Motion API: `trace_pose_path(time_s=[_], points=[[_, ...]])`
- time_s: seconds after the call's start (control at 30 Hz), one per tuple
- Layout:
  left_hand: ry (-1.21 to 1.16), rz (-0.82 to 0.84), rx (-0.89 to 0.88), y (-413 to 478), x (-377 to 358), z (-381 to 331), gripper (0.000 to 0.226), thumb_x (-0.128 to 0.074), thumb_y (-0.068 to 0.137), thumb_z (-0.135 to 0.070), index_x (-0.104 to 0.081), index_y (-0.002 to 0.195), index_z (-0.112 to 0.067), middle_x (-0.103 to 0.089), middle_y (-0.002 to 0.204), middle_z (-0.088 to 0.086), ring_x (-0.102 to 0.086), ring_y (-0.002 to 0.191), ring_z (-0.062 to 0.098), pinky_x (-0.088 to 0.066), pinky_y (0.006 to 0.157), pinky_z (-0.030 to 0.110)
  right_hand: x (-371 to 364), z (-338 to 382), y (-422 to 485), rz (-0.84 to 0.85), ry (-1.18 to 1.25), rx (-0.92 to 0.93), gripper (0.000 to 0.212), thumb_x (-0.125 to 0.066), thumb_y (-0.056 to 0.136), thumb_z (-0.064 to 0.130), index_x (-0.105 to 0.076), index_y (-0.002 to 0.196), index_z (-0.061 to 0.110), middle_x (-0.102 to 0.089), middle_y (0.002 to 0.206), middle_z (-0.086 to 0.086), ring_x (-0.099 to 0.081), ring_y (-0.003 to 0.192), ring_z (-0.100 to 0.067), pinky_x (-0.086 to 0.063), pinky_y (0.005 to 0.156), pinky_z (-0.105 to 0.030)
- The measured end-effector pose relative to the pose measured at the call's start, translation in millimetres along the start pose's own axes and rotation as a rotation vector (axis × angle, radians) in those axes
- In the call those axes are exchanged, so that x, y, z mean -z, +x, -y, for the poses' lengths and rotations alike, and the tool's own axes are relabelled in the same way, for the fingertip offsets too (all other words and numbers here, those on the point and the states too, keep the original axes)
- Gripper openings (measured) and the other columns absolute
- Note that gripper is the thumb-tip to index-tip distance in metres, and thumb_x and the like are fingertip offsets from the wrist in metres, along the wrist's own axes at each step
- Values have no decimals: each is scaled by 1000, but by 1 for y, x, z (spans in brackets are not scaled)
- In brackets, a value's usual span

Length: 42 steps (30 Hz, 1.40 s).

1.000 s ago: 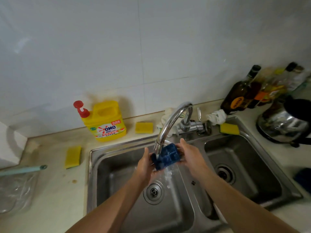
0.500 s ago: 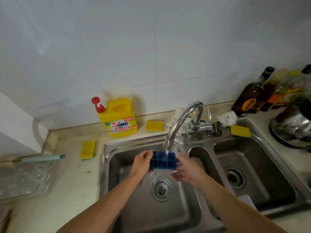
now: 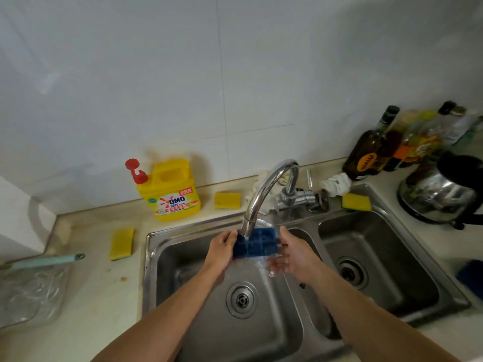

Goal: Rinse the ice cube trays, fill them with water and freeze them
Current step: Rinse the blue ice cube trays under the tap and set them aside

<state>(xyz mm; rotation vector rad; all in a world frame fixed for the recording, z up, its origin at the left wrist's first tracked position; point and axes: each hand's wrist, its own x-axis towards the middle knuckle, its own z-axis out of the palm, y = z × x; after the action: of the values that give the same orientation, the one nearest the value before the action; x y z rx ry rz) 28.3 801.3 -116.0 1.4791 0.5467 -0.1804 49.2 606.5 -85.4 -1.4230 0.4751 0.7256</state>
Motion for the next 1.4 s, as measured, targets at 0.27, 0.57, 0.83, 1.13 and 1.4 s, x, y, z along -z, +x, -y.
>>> trace_pose_path(time_s=[0.27,0.57,0.83,1.13,1.4], points=[[82,153,44,0,-19,5,26,-52,105,-28,-69,115,-10,-73,108,14,-72,98,27,-62,85,45,24,-11,-1,-20,-171,-140,75,-46,90,79,-69,115,12,-78,91,-17,-71,67,-26,-56,59,-30],[239,171,151,-16,0,37,21,-54,102,-37,-68,108,-23,-71,110,4,-67,102,21,-59,84,37,14,-39,0,14,-238,-125,43,-64,95,49,-72,109,9,-74,88,-15,-70,69,-24,-56,61,-33],[469,134,115,-22,2,57,20,-52,104,-33,-67,94,-23,-71,94,3,-68,84,15,-49,68,22,30,-42,-16,-251,-712,336,22,-73,90,29,-62,108,21,-68,102,3,-63,85,-3,-46,65,-13],[761,308,-88,-9,-65,36,25,-55,103,-29,-66,89,-12,-70,89,12,-68,85,26,-56,82,39,97,16,-71,-586,-894,924,49,-65,91,46,-52,132,22,-51,130,4,-48,115,-10,-41,94,-20],[954,286,-286,-19,-126,24,18,-55,102,-34,-67,93,-24,-64,79,-7,-61,70,6,-40,61,22,214,-16,-64,-736,-1020,552,55,-64,96,45,-50,142,17,-49,138,-8,-46,124,-22,-43,100,-33]])
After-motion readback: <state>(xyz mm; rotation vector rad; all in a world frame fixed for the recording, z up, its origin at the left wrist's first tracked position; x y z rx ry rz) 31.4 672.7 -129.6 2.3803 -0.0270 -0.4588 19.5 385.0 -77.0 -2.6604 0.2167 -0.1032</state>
